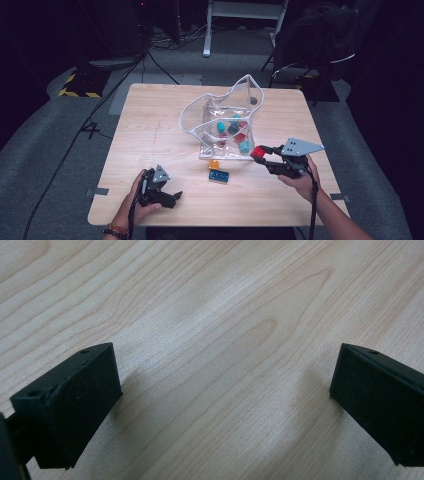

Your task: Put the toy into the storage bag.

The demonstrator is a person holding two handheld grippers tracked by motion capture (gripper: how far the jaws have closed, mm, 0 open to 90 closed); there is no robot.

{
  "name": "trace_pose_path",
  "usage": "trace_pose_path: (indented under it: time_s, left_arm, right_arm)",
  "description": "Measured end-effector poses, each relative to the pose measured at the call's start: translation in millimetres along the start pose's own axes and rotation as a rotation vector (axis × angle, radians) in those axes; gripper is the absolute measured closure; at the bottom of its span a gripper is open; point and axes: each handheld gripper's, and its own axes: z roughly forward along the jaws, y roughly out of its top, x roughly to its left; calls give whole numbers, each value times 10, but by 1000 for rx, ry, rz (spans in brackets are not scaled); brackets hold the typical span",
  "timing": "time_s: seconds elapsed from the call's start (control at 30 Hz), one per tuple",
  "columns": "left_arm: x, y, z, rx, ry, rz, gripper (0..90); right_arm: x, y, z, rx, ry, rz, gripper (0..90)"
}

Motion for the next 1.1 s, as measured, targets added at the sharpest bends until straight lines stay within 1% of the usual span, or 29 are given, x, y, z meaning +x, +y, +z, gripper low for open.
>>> trace_pose_path:
  time_s: [0.07, 0.2, 0.3, 0.37, 0.43, 0.6, 0.7, 0.8, 1.1]
  left_arm:
    - [0, 0, 0, 0, 0, 0, 2]
    - [0, 0, 0, 0, 0, 0, 2]
    - [0, 0, 0, 0, 0, 0, 2]
    - [0, 0, 0, 0, 0, 0, 2]
    - [0, 0, 0, 0, 0, 1, 2]
    - [0, 0, 0, 0, 0, 0, 2]
    - [0, 0, 0, 0, 0, 0, 2]
    - [0, 0, 0, 0, 0, 0, 2]
    - [0, 0, 0, 0, 0, 0, 2]
  right_arm:
    - [-65, 120, -34, -22, -14, 3, 592]
    - [-152, 337, -98, -64, -58, -14, 593]
    - [-192, 458, -134, -84, -77, -22, 592]
    - [-216, 535, -160, -97, -88, -28, 593]
    - [-225, 593, -187, -112, -109, -38, 593]
    - [-258, 717, -217, -130, -119, -45, 593]
    - [-276, 775, -196, -136, -117, -44, 592]
    - [-295, 824, -140, -125, -123, -51, 593]
    - [-382, 933, 42, -111, -138, -36, 592]
